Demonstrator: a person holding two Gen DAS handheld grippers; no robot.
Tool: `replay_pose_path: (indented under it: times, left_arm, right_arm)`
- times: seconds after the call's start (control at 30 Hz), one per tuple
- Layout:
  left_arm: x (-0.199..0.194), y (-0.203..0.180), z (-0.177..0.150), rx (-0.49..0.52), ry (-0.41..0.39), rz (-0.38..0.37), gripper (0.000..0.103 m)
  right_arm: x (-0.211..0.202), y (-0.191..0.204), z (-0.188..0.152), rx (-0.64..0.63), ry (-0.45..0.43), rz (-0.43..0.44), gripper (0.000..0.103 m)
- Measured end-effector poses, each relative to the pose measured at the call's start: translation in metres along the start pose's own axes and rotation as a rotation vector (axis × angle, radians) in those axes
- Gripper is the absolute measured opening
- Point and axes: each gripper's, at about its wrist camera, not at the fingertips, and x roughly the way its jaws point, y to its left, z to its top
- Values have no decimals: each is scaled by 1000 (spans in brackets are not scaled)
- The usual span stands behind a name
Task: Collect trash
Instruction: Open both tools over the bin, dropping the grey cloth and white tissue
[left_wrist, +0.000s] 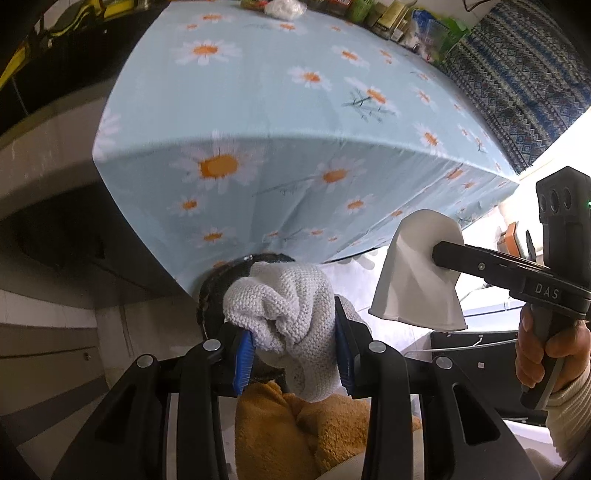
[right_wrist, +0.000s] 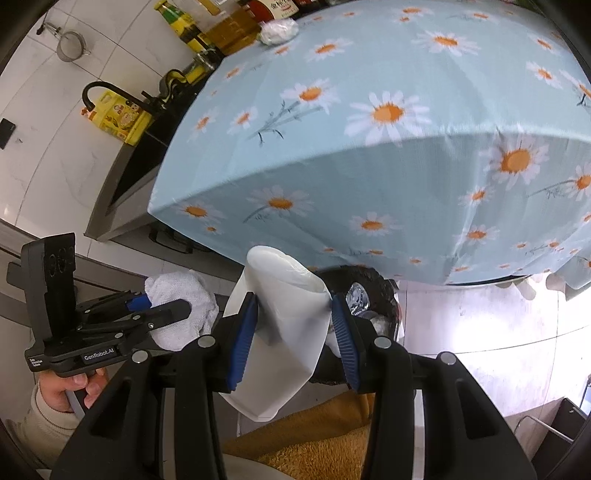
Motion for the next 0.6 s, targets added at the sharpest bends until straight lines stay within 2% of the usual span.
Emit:
replay_pose_path:
  times: [0.3, 0.6]
  left_arm:
    - [17, 1, -2, 1, 36, -2, 35]
    - [19, 4, 5, 10, 33, 1, 35]
  right_arm:
    - [15, -6, -6, 4, 32, -8, 42]
    - [20, -1, -2, 2, 34, -18, 42]
